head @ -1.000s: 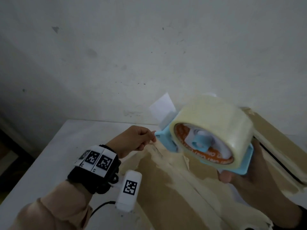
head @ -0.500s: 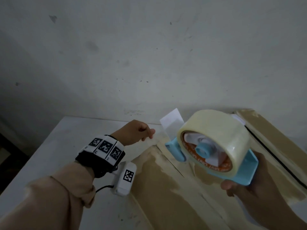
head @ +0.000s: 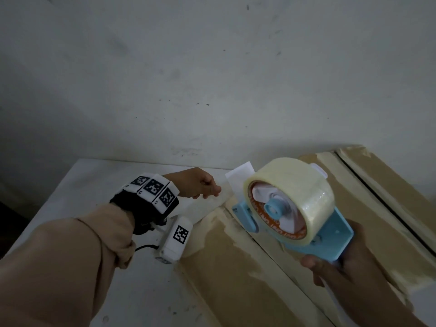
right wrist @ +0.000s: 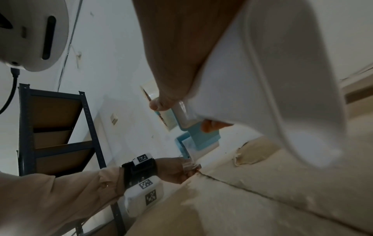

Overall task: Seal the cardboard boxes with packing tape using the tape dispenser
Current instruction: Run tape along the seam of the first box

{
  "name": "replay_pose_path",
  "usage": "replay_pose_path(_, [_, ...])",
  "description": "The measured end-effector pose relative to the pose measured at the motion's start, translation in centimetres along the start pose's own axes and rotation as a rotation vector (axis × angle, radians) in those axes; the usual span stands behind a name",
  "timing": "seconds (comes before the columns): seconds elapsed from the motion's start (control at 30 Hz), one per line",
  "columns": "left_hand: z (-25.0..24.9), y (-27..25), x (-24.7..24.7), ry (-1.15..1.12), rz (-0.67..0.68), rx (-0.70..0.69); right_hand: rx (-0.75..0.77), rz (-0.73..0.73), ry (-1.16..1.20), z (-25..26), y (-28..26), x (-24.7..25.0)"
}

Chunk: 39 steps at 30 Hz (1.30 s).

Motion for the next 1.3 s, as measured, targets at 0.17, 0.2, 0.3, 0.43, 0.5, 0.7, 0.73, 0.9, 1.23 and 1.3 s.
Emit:
replay_pose_path(0.17, [0.1,0.6,0.0,0.039,0.014,-0.016,-0.034,0.014,-0.025,-0.2,0.0,0.0])
replay_pose_path(0.2, [0.1,0.8,0.0,0.044,0.020,-0.017,-0.039,0.021,-0.027,-0.3,0.0,-0.1])
replay_pose_path(0.3, [0.3,0.9,-0.1,0.045,0.038,-0.019,-0.062,0.050,-0.021,-0.3,0.0,-0.6])
replay_pose_path(0.43, [0.5,1.1,-0.4,0.058,0.079,-0.017,-0.113,0.091,-0.108,-0.7,-0.1,-0.6])
replay_pose_path(0.5, [0.7,1.3,-0.6,0.074,0.120,-0.017,-0.131,0.114,-0.160,-0.8,0.0,-0.6])
replay_pose_path(0.7, [0.9,1.8,-1.6,0.103,0.302,0.001,-0.132,0.086,-0.177,-0.8,0.4,-0.5])
replay_pose_path(0.73, [0.8,1.9,-1.8,0.090,0.333,0.006,-0.138,0.092,-0.157,-0.8,0.4,-0.7])
replay_pose_path(0.9, [0.6,2.1,-2.6,0.143,0.492,0.084,-0.135,0.089,-0.167,-0.6,0.5,-0.9])
replay_pose_path(1.23, [0.2,0.7,-2.1,0.211,0.484,0.175,-0.135,0.108,-0.178,-0.1,0.6,-1.2])
replay_pose_path(1.3, [-0.4,-0.3,-2.3,0.119,0.446,0.141,-0.144,0.108,-0.161,-0.1,0.6,-1.2])
Point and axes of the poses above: each hand's wrist, its own y-axis towards the middle knuckle, its own x-axis out of the back of the hand, z = x × y, the point moved 4 cm from there along y, towards the middle knuckle, and after that the axes turned 12 degrees about y, right-handed, at the moved point
